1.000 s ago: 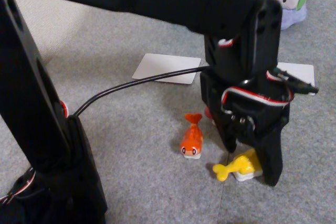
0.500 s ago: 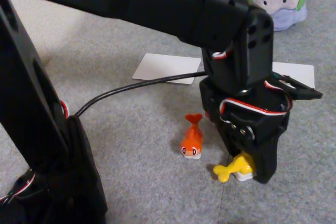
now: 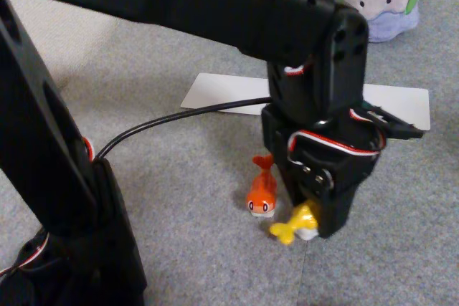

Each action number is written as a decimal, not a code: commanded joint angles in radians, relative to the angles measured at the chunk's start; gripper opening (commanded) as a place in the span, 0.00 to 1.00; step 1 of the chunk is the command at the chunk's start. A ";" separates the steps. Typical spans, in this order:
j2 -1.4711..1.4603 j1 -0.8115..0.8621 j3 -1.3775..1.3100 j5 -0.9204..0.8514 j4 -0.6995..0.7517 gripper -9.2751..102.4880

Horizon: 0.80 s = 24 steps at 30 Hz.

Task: Wooper wants to eat egg sudhi, and Goomy wants to eat shrimp sushi

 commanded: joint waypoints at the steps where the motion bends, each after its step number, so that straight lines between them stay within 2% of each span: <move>1: 0.189 -0.048 -0.025 0.003 0.077 0.10; 6: 0.500 -0.219 -0.049 0.078 0.233 0.10; 11: 0.690 -0.497 -0.164 0.216 0.356 0.10; 16: 0.661 -0.729 -0.318 0.270 0.414 0.10; 24: 0.488 -0.862 -0.465 0.255 0.357 0.10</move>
